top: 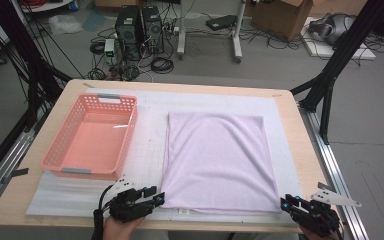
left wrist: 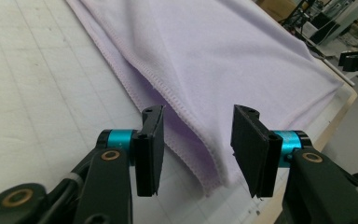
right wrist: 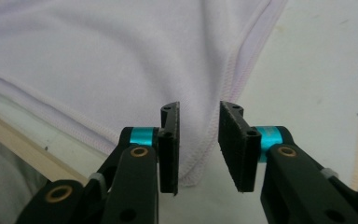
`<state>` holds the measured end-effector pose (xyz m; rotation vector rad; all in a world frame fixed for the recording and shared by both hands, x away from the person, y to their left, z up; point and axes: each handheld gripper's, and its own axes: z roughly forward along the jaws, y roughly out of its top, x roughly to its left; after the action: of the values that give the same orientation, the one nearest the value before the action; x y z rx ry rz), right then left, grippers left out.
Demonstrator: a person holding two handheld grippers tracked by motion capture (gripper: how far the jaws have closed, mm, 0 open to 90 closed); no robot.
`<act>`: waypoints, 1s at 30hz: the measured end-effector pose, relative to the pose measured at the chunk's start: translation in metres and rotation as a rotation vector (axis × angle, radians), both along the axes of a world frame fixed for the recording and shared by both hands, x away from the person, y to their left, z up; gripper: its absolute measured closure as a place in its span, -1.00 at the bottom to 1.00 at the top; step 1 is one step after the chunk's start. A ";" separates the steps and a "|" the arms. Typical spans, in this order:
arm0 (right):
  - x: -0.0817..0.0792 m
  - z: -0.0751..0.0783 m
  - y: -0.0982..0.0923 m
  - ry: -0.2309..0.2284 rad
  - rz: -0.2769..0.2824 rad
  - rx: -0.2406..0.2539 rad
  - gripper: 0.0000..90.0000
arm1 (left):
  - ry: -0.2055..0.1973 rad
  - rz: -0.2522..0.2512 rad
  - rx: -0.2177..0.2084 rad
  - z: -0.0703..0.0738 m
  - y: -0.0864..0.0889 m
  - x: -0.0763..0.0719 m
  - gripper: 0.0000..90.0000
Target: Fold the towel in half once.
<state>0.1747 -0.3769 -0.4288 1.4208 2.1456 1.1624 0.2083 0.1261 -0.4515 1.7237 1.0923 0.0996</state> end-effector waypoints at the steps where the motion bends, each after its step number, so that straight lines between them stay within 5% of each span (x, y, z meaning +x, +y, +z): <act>1: 0.002 -0.003 0.004 0.018 0.004 -0.013 0.58 | 0.006 -0.015 0.014 -0.002 -0.003 0.002 0.24; 4: 0.009 -0.014 0.013 0.045 0.020 -0.070 0.67 | 0.038 -0.043 0.054 -0.007 -0.011 0.004 0.41; 6: 0.010 -0.013 0.013 0.043 0.011 -0.083 0.84 | 0.035 -0.054 0.084 -0.007 -0.014 0.002 0.80; 8: 0.009 -0.012 0.012 0.032 0.025 -0.090 0.94 | 0.027 -0.054 0.080 -0.006 -0.013 0.000 0.93; 13: -0.001 -0.005 0.009 0.010 0.041 -0.064 0.96 | 0.014 -0.058 0.029 0.001 -0.004 -0.008 0.93; 18: -0.010 0.000 0.008 0.009 0.050 -0.054 0.96 | 0.012 -0.062 0.041 0.002 -0.001 -0.016 0.93; 21: -0.012 -0.004 0.010 0.029 0.049 -0.084 0.95 | 0.037 -0.062 0.082 -0.003 -0.004 -0.015 0.76; 23: -0.010 -0.008 0.012 0.060 0.055 -0.108 0.84 | 0.037 -0.040 0.079 -0.003 -0.003 -0.014 0.37; 24: -0.010 -0.008 0.011 0.048 0.047 -0.104 0.61 | 0.025 -0.025 0.066 -0.001 -0.002 -0.014 0.20; 30: -0.008 0.003 0.004 -0.044 -0.002 -0.032 0.55 | -0.048 0.031 0.041 0.007 0.004 -0.009 0.06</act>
<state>0.1665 -0.3724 -0.4254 1.3705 2.1236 1.1424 0.1989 0.1300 -0.4442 1.7329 1.0882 0.1831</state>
